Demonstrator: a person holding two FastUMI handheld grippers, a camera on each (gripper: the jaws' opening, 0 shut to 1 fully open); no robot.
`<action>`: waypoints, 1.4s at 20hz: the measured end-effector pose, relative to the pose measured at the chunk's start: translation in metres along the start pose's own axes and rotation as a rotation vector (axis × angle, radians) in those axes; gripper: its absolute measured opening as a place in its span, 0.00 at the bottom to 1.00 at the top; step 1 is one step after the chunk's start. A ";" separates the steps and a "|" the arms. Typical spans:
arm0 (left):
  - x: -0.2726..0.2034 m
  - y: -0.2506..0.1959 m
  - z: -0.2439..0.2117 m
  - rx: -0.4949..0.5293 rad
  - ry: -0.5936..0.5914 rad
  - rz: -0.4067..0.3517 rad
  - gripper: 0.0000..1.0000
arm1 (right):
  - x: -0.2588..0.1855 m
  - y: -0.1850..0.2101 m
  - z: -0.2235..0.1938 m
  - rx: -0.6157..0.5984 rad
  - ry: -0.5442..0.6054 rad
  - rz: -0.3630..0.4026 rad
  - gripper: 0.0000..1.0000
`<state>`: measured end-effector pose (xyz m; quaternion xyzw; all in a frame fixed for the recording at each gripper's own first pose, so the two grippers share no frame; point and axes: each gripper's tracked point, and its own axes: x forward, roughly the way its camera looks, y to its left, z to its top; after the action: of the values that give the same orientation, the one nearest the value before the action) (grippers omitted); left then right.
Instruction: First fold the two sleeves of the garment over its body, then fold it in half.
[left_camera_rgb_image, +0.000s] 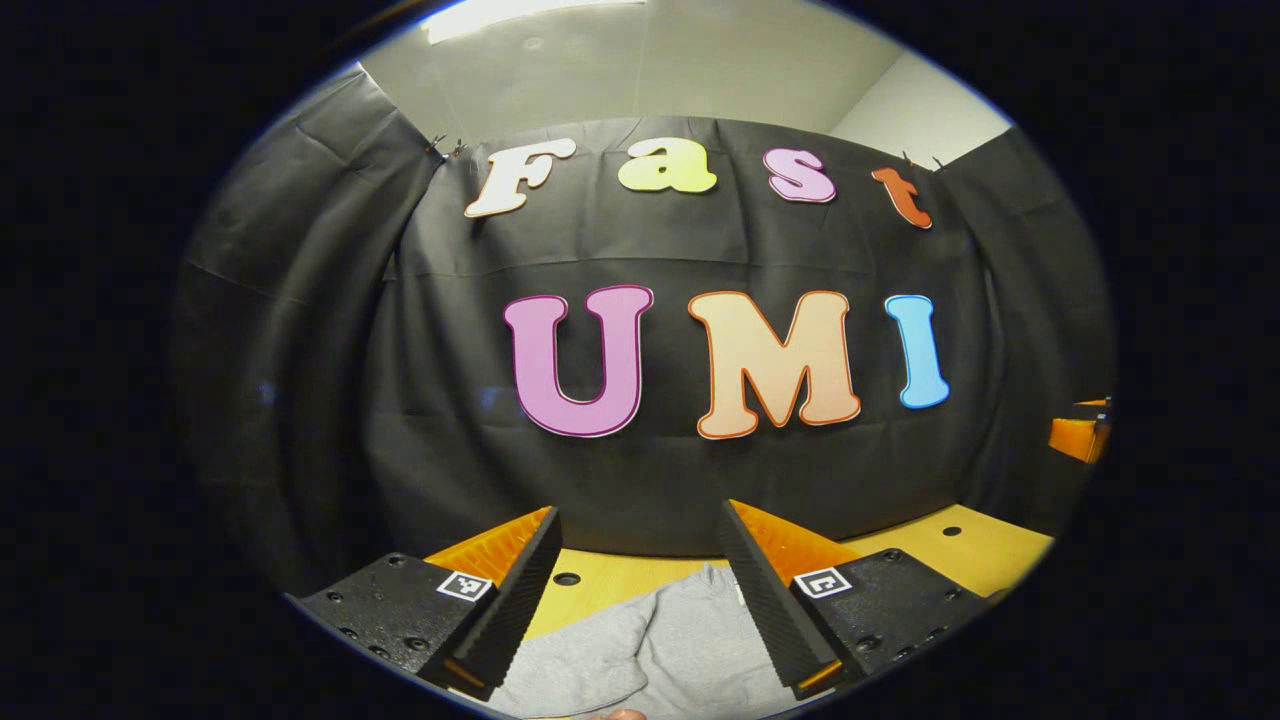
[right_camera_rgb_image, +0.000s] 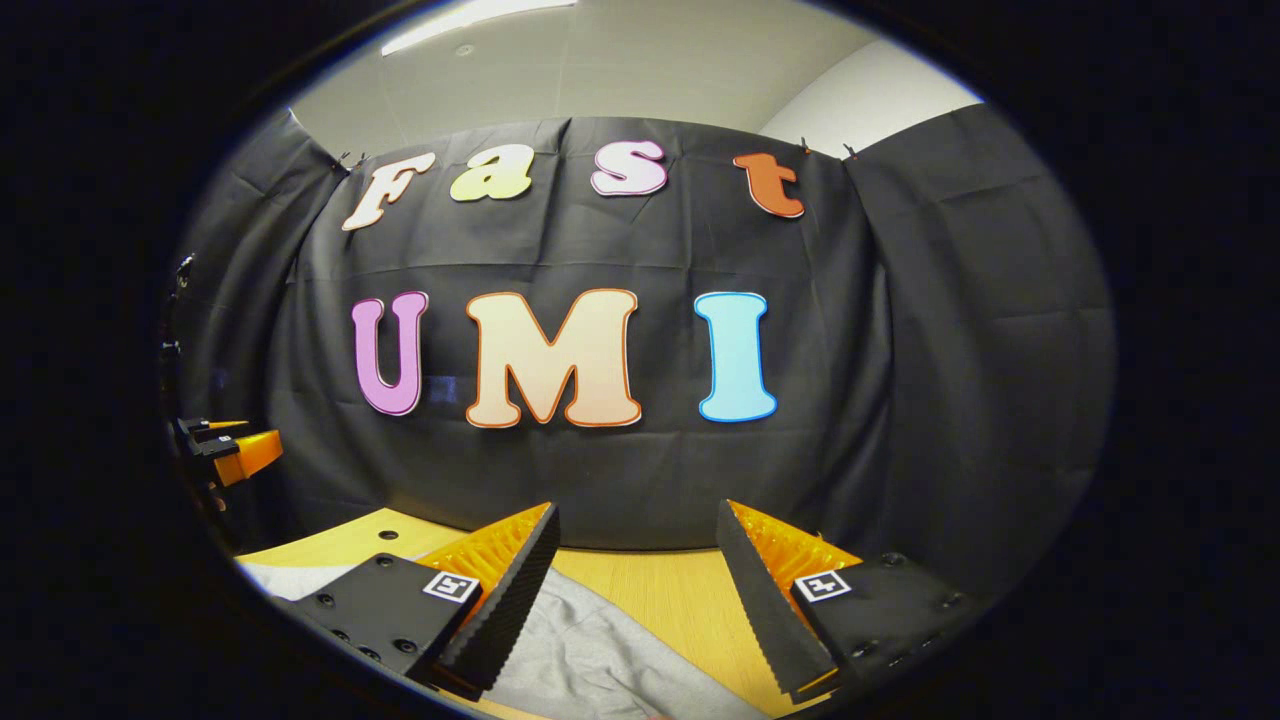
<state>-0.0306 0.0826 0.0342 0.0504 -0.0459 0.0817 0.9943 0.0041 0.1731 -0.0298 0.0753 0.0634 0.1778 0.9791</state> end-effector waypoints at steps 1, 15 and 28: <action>0.000 -0.001 0.000 -0.003 -0.001 -0.003 0.96 | -0.001 0.001 -0.002 -0.002 0.002 0.001 1.00; 0.002 -0.020 -0.012 -0.016 0.027 -0.069 0.96 | -0.034 -0.082 -0.083 -0.121 0.229 -0.077 1.00; 0.008 -0.080 -0.028 -0.031 0.073 -0.184 0.93 | -0.155 -0.160 -0.254 -0.174 0.748 -0.170 1.00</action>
<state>-0.0075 0.0085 -0.0002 0.0358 -0.0060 -0.0087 0.9993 -0.1241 0.0011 -0.2910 -0.0835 0.4068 0.1158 0.9023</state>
